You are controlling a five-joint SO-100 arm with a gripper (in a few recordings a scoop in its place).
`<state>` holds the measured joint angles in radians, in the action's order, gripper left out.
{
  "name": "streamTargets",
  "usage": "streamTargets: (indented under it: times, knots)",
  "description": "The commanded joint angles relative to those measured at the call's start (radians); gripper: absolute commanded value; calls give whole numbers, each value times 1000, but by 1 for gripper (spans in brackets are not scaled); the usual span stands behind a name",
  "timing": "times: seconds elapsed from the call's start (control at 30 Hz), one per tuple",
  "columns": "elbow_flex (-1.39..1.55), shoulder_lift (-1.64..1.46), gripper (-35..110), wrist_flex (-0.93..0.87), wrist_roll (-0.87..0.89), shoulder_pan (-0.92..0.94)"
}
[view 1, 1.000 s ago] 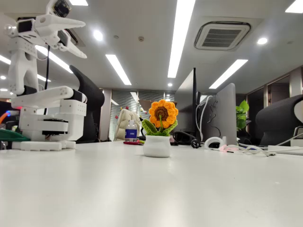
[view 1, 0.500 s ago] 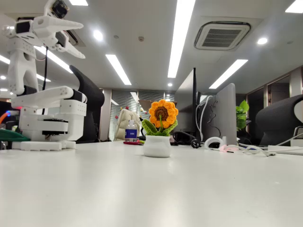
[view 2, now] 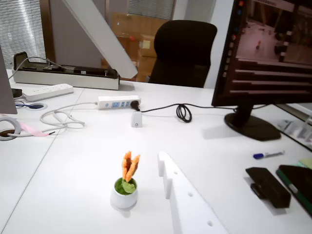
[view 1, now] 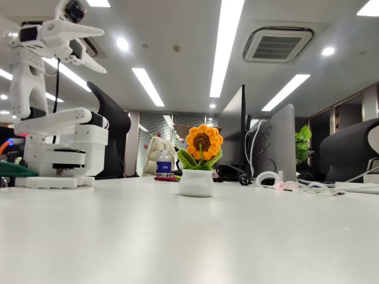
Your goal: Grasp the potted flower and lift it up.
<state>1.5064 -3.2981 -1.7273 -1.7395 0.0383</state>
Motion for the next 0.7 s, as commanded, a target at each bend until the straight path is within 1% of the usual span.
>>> streamTargets:
  times: [0.0, 0.2, 0.47, 0.67]
  knots:
    - [5, -3, 73, -23, -9, 23]
    - [8, -2, 73, -29, -6, 55]
    - [0, 2, 73, -54, 5, 164]
    - [-6, 2, 73, -55, 41, 186]
